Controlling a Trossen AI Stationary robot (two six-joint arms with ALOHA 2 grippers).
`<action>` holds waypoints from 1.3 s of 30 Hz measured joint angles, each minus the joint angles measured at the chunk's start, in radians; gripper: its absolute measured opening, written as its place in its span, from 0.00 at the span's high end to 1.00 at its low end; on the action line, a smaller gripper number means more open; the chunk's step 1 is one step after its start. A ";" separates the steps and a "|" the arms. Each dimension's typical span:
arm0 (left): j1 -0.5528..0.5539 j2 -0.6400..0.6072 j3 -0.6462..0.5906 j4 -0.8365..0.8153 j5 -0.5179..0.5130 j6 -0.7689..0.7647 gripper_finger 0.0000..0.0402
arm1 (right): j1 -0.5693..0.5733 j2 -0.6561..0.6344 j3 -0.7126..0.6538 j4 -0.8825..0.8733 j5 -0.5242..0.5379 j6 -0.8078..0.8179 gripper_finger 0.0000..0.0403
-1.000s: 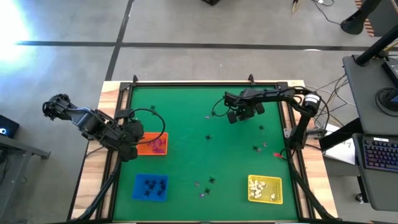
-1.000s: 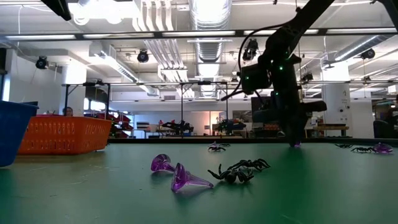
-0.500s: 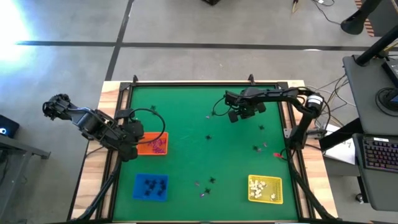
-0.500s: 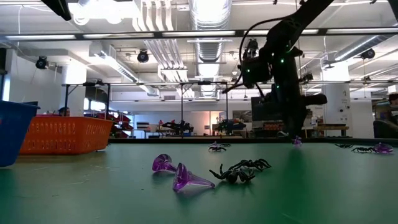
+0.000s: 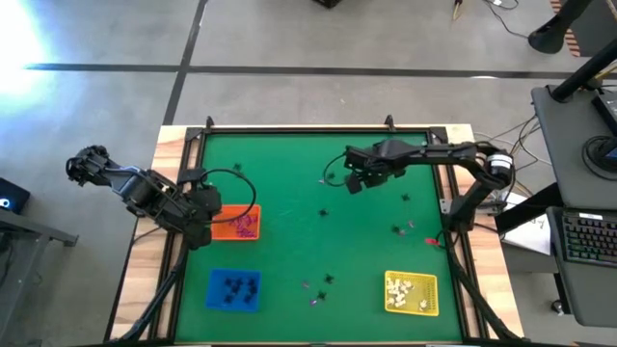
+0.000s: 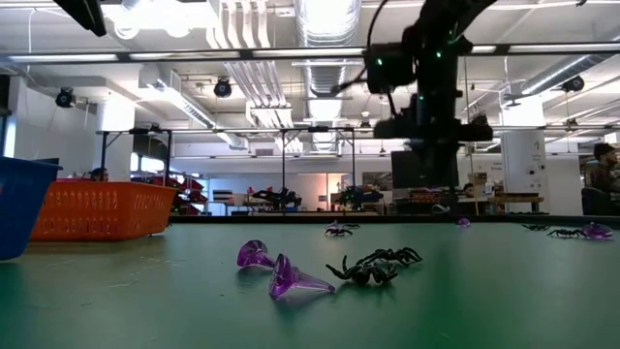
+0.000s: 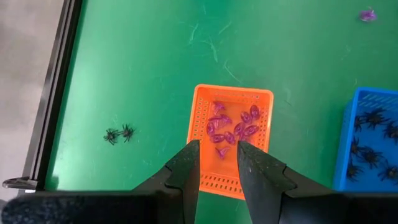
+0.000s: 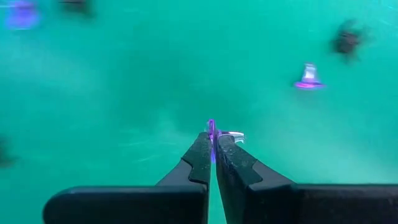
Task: Sort Halloween decoration
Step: Put the violet witch hat toy into the orange bin
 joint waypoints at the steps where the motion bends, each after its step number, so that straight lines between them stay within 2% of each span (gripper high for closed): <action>1: 0.000 0.000 0.000 0.000 0.000 0.000 0.78 | 0.019 0.001 0.011 0.012 0.000 0.001 0.98; 11: 0.000 -0.025 0.000 -0.008 0.008 0.030 0.78 | 0.193 0.004 0.089 0.337 -0.008 0.042 0.98; 16: 0.000 -0.064 0.000 -0.007 -0.053 0.039 0.78 | 0.231 0.029 0.089 0.494 -0.008 0.045 0.98; 25: 0.000 -0.111 0.000 -0.007 -0.058 0.038 0.78 | 0.271 0.118 0.096 0.706 -0.037 0.071 0.98; 31: 0.000 -0.116 0.000 -0.006 -0.057 0.038 0.78 | 0.281 0.212 0.227 0.722 -0.046 0.028 0.98; 39: 0.000 -0.120 0.000 -0.008 -0.058 0.045 0.78 | 0.281 0.367 0.439 0.716 -0.111 -0.040 0.98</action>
